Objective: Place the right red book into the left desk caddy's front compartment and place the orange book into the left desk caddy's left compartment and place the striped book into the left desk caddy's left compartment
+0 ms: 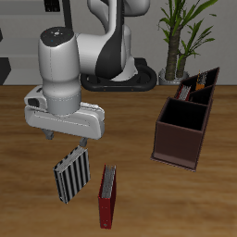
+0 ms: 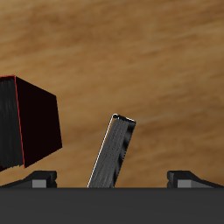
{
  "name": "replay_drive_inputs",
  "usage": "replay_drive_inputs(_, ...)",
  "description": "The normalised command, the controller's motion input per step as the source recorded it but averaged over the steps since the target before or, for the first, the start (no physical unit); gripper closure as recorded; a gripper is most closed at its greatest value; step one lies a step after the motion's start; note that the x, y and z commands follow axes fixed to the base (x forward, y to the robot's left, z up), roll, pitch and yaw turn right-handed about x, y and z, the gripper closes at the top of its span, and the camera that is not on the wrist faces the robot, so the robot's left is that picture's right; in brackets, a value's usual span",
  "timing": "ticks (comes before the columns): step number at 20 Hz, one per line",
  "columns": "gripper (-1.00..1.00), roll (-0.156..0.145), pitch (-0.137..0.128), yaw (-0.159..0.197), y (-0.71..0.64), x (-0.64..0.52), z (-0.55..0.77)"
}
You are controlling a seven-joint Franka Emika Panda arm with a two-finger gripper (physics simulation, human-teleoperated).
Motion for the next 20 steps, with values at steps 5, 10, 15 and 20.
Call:
replay_drive_inputs(5,-1.00,-0.053,-0.007,-0.061,-0.11,0.06,-0.19)
replay_drive_inputs(10,-1.00,-0.010,-0.009,-0.027,-0.06,-0.01,-0.12)
replay_drive_inputs(15,-1.00,-0.024,0.017,-0.031,-0.09,0.04,-0.25)
replay_drive_inputs(20,-1.00,-0.005,0.027,-0.017,0.01,0.04,-0.25)
